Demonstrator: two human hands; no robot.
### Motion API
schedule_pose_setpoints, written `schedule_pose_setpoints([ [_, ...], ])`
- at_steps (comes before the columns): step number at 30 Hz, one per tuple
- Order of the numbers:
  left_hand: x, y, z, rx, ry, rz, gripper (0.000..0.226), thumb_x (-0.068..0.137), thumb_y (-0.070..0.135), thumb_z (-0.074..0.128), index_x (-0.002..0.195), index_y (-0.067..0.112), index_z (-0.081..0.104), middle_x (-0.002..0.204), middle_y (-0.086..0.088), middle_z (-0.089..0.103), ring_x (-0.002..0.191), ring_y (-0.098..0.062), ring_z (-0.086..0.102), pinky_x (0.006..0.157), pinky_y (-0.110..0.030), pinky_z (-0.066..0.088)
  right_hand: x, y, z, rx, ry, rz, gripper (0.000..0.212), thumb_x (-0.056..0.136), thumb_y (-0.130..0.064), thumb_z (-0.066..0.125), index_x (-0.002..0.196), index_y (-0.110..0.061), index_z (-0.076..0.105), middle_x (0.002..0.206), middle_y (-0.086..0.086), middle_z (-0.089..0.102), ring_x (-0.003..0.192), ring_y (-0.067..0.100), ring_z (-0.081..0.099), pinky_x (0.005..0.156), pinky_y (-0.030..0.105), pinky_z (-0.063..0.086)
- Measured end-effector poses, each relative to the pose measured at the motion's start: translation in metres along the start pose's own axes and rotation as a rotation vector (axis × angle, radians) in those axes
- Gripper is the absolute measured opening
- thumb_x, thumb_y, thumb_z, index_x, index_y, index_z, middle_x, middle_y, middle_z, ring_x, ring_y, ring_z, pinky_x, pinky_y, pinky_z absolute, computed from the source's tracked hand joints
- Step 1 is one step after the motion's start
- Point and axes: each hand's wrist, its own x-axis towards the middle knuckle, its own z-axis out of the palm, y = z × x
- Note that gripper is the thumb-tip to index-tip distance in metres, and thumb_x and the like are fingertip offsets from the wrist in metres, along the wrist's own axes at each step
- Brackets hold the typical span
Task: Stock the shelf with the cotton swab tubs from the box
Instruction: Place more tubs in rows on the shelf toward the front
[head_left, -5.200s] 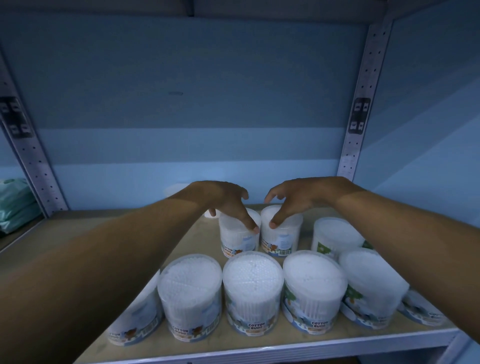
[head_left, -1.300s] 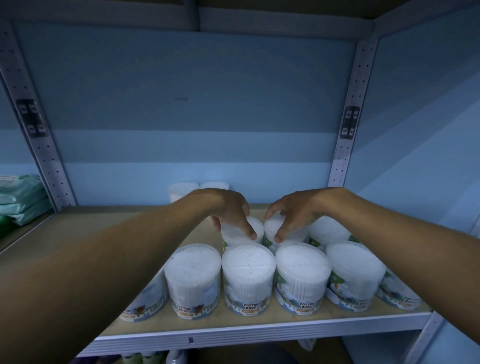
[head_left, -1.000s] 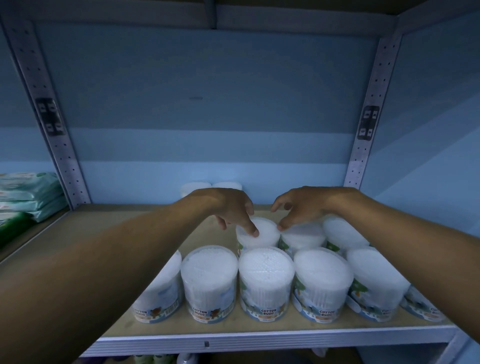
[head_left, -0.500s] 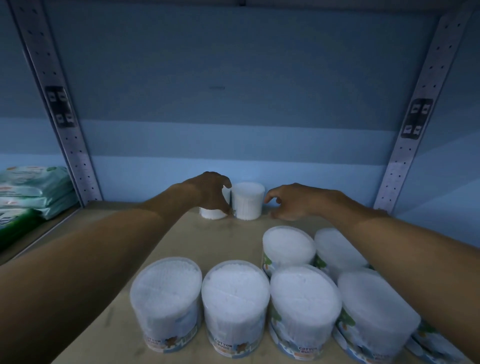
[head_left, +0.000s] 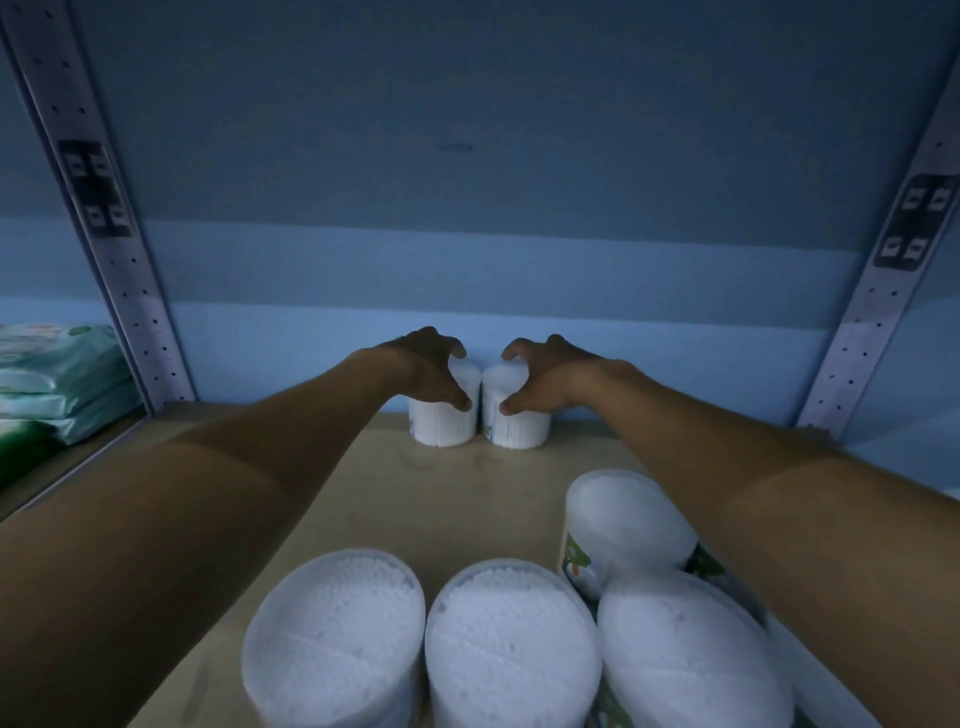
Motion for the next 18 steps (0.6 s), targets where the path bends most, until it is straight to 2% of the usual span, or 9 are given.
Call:
schedule_pose_setpoints([
  [4, 0.012, -0.001, 0.01, 0.012, 0.029, -0.013, 0.074, 0.079, 0.054, 0.073, 0.142, 0.03, 0.044, 0.144, -0.005, 0.038, 0.131, -0.029, 0.045, 0.102, -0.038, 0.044, 0.015, -0.002, 0.003, -0.059, -0.008, -0.02, 0.089, 0.078, -0.058, 0.074, 0.152, -0.034, 0.032, 0.151, 0.004, 0.041, 0.134, 0.028, 0.045, 0.108, 0.042, 0.043],
  [8, 0.02, -0.006, 0.015, -0.006, 0.061, -0.039, 0.068, 0.074, 0.056, 0.075, 0.133, 0.033, 0.047, 0.136, -0.009, 0.039, 0.125, -0.032, 0.045, 0.099, -0.041, 0.044, 0.019, -0.006, 0.006, -0.065, 0.02, -0.032, 0.088, 0.076, -0.063, 0.073, 0.15, -0.032, 0.036, 0.148, 0.004, 0.045, 0.132, 0.027, 0.046, 0.105, 0.042, 0.045],
  [13, 0.024, -0.009, 0.016, -0.057, 0.061, 0.003, 0.063, 0.077, 0.051, 0.076, 0.129, 0.028, 0.049, 0.14, 0.0, 0.049, 0.122, -0.022, 0.047, 0.083, -0.03, 0.038, 0.016, -0.011, 0.007, -0.056, 0.033, -0.043, 0.077, 0.08, -0.054, 0.074, 0.145, -0.024, 0.045, 0.14, 0.004, 0.052, 0.123, 0.026, 0.052, 0.095, 0.04, 0.053],
  [18, 0.019, -0.008, 0.014, -0.05, 0.06, 0.009, 0.064, 0.077, 0.05, 0.077, 0.131, 0.027, 0.05, 0.142, -0.001, 0.047, 0.125, -0.024, 0.046, 0.085, -0.03, 0.038, 0.007, -0.013, 0.004, -0.026, 0.027, -0.039, 0.075, 0.08, -0.049, 0.077, 0.144, -0.024, 0.047, 0.14, 0.004, 0.052, 0.121, 0.026, 0.053, 0.093, 0.04, 0.055],
])
